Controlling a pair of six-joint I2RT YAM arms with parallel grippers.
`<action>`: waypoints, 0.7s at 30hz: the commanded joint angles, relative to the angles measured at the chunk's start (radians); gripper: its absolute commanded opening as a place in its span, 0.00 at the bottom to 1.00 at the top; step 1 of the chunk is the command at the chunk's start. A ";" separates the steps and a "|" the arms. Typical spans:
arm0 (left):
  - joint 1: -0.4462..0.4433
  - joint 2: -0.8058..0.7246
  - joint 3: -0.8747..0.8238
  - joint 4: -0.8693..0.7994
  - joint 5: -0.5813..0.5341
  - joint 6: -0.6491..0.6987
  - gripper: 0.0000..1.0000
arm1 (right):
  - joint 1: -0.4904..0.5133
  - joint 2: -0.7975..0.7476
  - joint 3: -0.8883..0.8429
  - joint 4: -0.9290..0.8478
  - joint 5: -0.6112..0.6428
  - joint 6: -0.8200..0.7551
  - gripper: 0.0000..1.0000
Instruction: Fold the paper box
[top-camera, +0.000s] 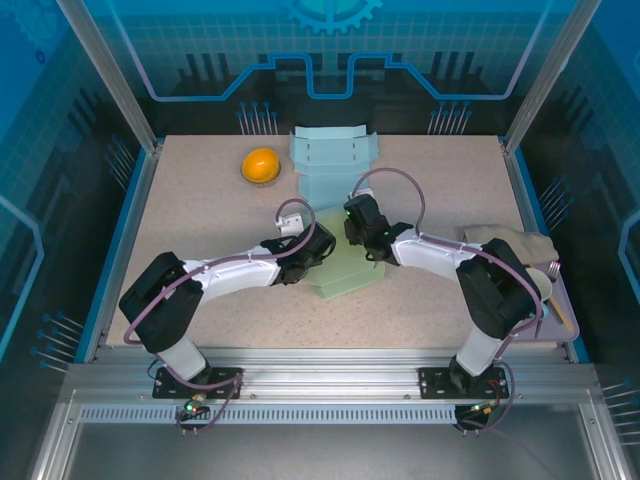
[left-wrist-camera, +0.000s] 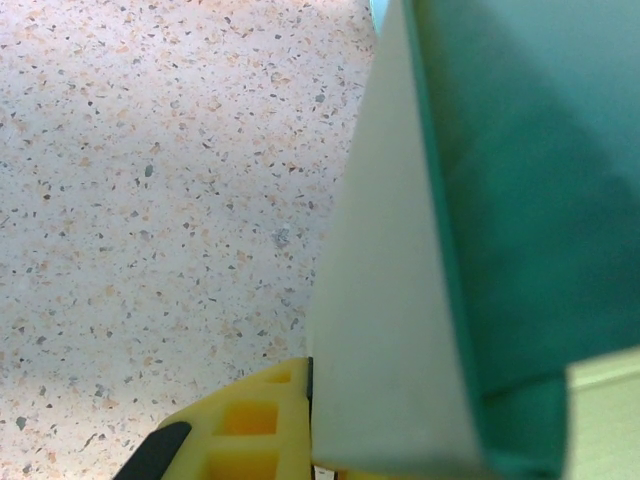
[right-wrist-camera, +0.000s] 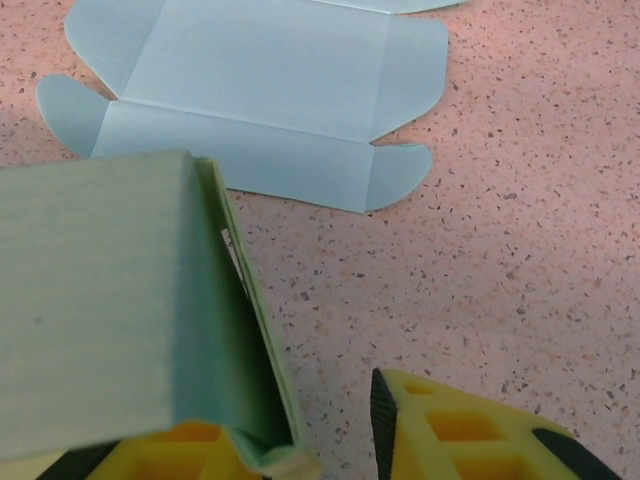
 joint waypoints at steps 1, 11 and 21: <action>0.017 -0.005 -0.010 -0.175 -0.119 -0.046 0.00 | -0.114 -0.003 -0.031 -0.096 0.152 0.036 0.33; 0.017 0.015 0.028 -0.183 -0.076 -0.059 0.00 | -0.129 0.009 -0.112 0.200 -0.291 -0.100 0.51; 0.016 0.000 0.025 -0.179 -0.046 -0.071 0.00 | -0.108 0.062 -0.071 0.197 -0.309 -0.097 0.50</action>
